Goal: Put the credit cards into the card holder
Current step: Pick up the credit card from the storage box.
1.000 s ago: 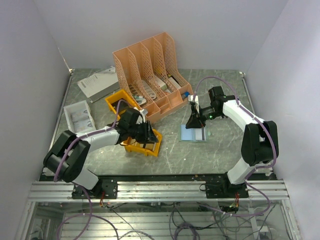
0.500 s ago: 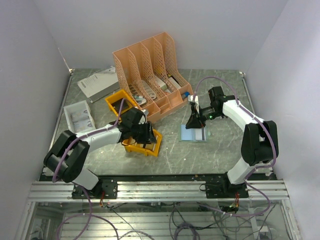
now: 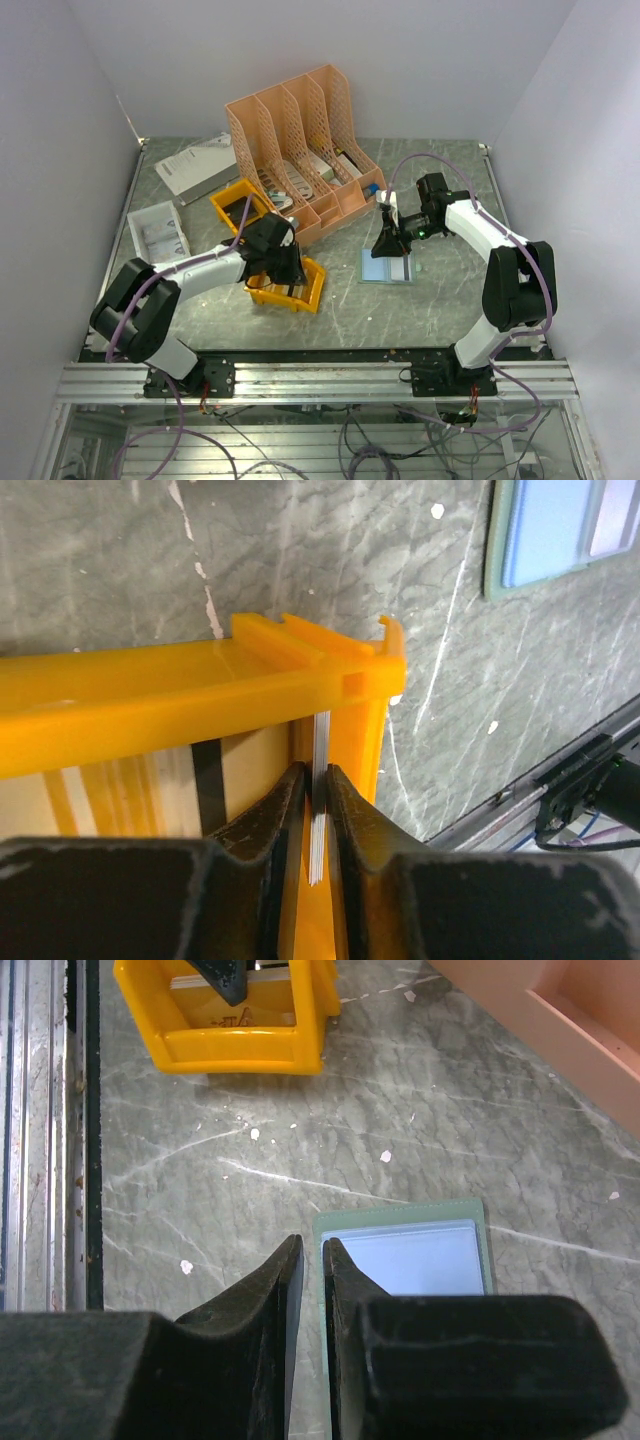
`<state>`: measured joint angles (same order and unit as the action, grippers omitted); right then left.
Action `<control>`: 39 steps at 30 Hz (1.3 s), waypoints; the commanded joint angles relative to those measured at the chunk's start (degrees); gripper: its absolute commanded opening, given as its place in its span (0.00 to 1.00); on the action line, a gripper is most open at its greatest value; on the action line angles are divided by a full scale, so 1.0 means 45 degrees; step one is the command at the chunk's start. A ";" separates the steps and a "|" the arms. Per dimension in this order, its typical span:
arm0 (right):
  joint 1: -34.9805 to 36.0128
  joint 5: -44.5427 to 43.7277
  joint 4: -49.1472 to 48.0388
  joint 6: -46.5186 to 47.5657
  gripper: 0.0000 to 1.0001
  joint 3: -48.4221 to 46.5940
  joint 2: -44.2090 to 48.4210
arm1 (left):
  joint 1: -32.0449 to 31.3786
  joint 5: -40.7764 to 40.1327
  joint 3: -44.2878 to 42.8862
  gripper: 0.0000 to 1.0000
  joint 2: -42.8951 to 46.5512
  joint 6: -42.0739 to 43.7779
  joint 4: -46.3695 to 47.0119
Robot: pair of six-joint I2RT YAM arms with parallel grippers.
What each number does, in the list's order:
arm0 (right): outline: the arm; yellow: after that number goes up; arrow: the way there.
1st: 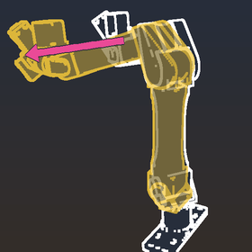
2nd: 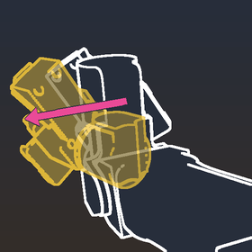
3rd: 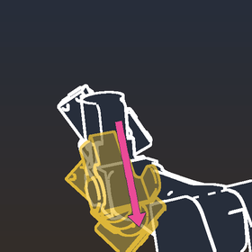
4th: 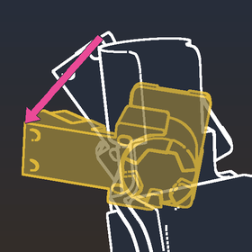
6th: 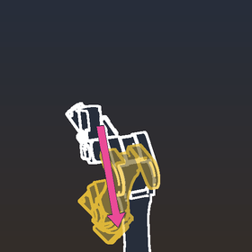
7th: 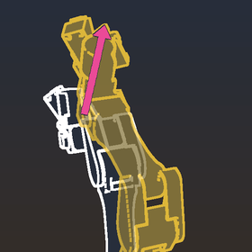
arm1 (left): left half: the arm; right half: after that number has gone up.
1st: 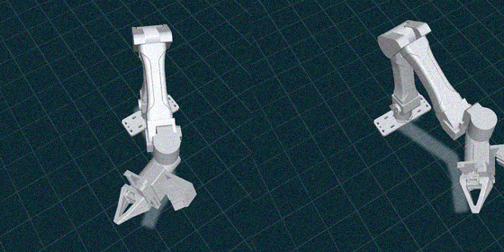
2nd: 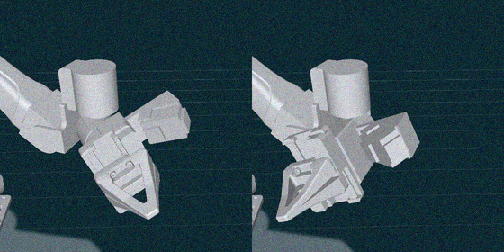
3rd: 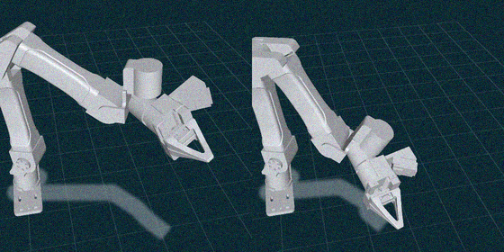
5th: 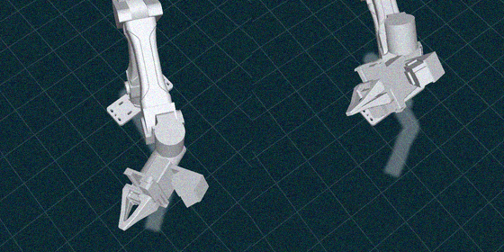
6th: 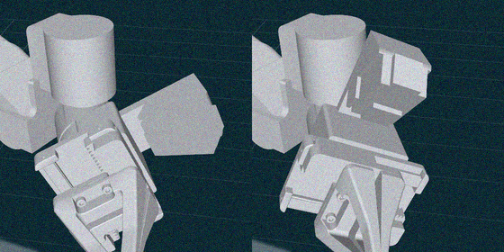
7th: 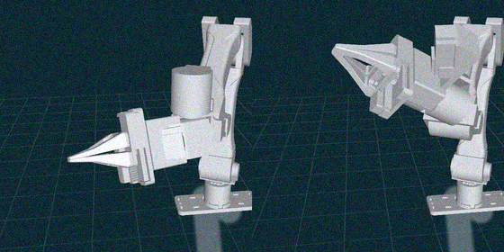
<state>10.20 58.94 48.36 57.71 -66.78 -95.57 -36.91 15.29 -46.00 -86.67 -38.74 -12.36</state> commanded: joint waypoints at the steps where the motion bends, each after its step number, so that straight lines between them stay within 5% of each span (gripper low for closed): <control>1: -0.0028 0.0201 0.0275 0.0183 0.15 -0.0343 -0.0179 | 0.0020 -0.0469 -0.0280 0.23 0.0047 0.0211 -0.0620; 9: -0.0011 0.0377 0.0348 0.0215 0.15 -0.0354 -0.0227 | 0.0043 0.0043 -0.0289 0.36 -0.0392 0.0062 -0.0012; 14: -0.0005 0.0418 0.0401 0.0258 0.15 -0.0335 -0.0268 | 0.0064 0.0402 -0.0235 0.19 -0.0366 -0.0146 0.0401; 27: -0.0003 0.0438 0.0514 0.0341 0.15 -0.0375 -0.0293 | 0.0407 0.1296 0.0227 0.11 0.0326 -0.0584 0.1010; 39: -0.0005 0.0423 0.0528 0.0396 0.15 -0.0355 -0.0316 | 0.0525 0.1745 0.0705 0.28 -0.0570 -0.0983 0.2384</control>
<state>10.20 59.81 49.71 58.41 -66.98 -96.27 -34.92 19.88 -43.53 -88.05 -41.65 -6.66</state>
